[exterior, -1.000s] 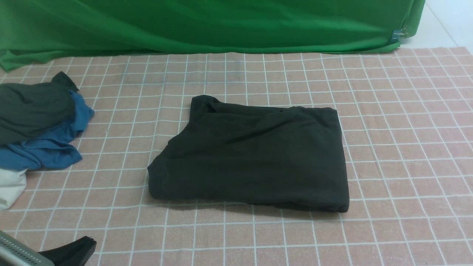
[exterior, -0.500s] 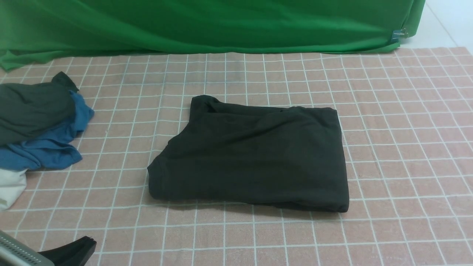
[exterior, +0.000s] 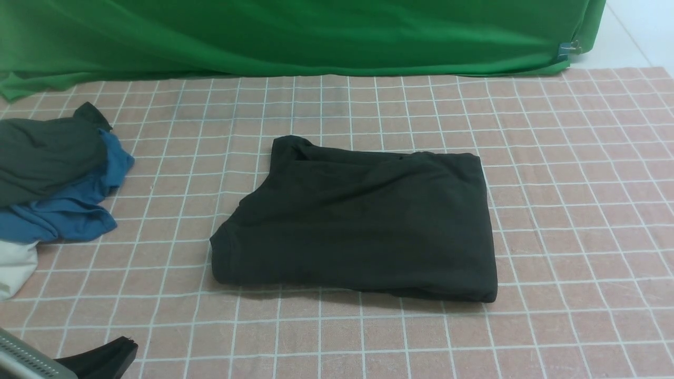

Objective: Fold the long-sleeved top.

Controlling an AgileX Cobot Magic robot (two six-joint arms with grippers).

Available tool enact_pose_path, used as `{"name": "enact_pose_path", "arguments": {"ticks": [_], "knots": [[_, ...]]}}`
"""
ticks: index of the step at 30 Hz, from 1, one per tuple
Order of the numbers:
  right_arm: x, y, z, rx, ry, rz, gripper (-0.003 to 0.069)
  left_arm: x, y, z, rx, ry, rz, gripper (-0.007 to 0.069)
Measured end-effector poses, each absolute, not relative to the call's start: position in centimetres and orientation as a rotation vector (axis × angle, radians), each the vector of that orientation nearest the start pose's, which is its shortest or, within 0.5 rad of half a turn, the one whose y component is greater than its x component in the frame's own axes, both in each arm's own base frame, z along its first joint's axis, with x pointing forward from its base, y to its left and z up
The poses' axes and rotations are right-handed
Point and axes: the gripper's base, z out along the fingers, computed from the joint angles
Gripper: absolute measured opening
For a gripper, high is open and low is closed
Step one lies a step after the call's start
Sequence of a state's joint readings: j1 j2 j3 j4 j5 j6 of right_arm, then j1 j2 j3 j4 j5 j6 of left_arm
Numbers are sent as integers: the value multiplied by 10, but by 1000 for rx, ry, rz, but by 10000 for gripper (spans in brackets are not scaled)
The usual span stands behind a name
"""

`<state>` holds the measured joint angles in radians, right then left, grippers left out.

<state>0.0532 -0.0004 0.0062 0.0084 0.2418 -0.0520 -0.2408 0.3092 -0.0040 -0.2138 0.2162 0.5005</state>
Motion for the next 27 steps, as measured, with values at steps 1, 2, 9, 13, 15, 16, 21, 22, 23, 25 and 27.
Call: {"name": "enact_pose_path", "arguments": {"ticks": [1, 2, 9, 13, 15, 16, 21, 22, 23, 25, 27], "knots": [[55, 3, 189, -85, 1729, 9, 62, 72, -22, 175, 554, 1921, -13, 18], [55, 3, 189, -85, 1730, 9, 64, 72, -22, 175, 554, 1921, -13, 18], [55, 3, 189, -85, 1730, 9, 81, 72, -22, 175, 554, 1921, -13, 18], [55, 3, 189, -85, 1730, 9, 87, 71, -22, 177, 549, 1901, -12, 18], [55, 3, 189, -86, 1731, 9, 92, 70, -21, 178, 540, 1881, -11, 18], [55, 3, 189, -86, 1732, 9, 93, 71, -21, 179, 529, 1874, -14, 18], [55, 3, 189, -86, 1732, 9, 97, 76, -15, 194, 310, 1747, -19, 18], [55, 3, 189, -86, 1732, 9, 99, 76, -12, 198, 240, 1713, -21, 18], [55, 3, 189, -86, 1732, 9, 101, 76, -9, 201, 175, 1684, -19, 18], [55, 3, 189, -86, 1732, 9, 111, 73, -3, 204, 61, 1639, -6, 18], [55, 3, 189, -86, 1732, 9, 120, 69, 1, 205, -11, 1601, 16, 18]]}}
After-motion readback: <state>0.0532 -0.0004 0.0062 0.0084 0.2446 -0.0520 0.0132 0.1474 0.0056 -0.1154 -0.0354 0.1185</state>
